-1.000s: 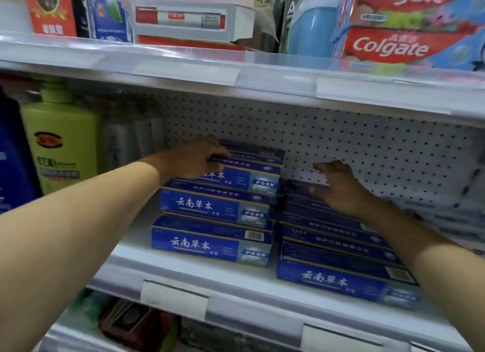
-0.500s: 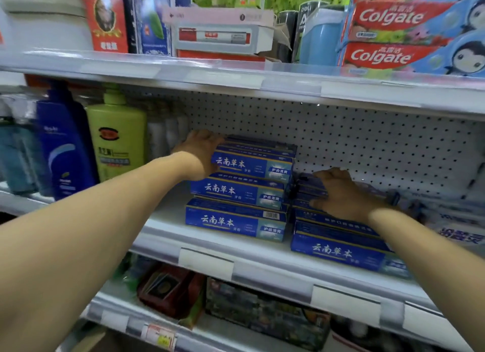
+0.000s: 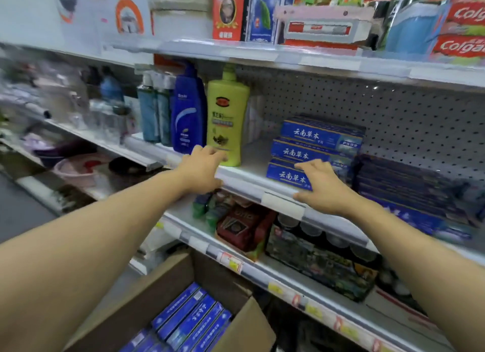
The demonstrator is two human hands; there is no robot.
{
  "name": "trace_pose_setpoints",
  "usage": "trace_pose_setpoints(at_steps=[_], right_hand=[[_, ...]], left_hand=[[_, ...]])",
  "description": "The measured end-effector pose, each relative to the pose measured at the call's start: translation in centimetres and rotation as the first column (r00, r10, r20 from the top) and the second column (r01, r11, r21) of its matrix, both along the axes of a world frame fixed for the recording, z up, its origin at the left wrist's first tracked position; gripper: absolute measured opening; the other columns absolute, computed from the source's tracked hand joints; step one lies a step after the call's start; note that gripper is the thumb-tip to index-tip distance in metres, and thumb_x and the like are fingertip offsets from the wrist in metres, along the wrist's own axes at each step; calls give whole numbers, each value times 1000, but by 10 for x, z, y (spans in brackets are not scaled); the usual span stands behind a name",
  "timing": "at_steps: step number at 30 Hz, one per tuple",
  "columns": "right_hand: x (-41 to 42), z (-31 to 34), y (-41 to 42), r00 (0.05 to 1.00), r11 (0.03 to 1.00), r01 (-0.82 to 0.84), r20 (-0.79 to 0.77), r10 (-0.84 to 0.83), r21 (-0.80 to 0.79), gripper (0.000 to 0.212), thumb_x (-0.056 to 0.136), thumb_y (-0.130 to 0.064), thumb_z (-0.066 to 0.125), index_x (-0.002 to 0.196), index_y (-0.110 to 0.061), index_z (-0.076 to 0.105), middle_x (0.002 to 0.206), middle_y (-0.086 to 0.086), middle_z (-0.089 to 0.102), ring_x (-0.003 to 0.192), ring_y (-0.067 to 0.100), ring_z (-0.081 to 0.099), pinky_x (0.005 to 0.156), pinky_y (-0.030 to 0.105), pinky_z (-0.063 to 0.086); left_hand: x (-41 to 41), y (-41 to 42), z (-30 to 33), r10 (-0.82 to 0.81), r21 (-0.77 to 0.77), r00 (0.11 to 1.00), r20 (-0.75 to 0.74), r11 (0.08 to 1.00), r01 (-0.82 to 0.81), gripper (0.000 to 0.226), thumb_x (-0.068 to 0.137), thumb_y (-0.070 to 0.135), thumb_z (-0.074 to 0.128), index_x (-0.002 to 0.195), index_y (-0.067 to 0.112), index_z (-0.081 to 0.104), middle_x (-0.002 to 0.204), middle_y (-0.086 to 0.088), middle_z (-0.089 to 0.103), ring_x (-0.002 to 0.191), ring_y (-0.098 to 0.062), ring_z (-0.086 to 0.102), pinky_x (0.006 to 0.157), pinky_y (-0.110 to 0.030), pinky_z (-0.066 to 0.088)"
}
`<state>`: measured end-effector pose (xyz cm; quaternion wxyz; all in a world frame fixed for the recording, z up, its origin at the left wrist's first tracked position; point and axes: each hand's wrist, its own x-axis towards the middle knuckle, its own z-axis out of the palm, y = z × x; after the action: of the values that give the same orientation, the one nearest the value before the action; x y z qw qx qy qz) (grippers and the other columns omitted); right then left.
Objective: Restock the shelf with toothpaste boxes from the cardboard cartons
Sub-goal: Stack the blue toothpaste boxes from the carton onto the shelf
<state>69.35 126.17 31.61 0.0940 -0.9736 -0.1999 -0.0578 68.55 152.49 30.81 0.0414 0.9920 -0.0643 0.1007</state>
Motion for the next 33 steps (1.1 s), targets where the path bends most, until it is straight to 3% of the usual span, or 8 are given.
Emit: trace_pose_setpoints(at_steps=[9,16,25,33], right_hand=[[-33,-92,111,962,974,-223,-173,211,-50,74,83,-40,63,144,-16,29,140,10,32,130,29,26,109,41,29],[-40,-181,173,878,926,-371,-354,323,-75,74,82,-39,65,142,-12,31,139,14,33,129,31,28,107,36,29],[-9,-301,205,763,860,-484,-560,324,-161,71,85,-31,65,144,-14,29,141,12,31,129,30,27,107,35,31],[39,-408,207,680,785,-566,-680,274,-250,72,85,-28,66,145,-14,28,147,12,28,133,33,25,109,38,30]], left_hand=[[-95,90,-96,196,-16,957,-213,979,-204,61,86,35,61,140,20,36,140,-10,35,128,-31,29,101,-44,37],[-153,138,-195,323,-51,848,-420,925,-377,61,85,33,62,139,23,35,140,-7,35,128,-30,29,101,-44,37],[-173,155,-315,395,-27,683,-615,855,-518,63,86,35,60,141,19,34,141,-9,36,129,-30,30,106,-41,33],[-158,137,-408,374,-18,570,-731,825,-565,57,88,35,59,138,21,36,137,-6,38,126,-28,33,97,-40,37]])
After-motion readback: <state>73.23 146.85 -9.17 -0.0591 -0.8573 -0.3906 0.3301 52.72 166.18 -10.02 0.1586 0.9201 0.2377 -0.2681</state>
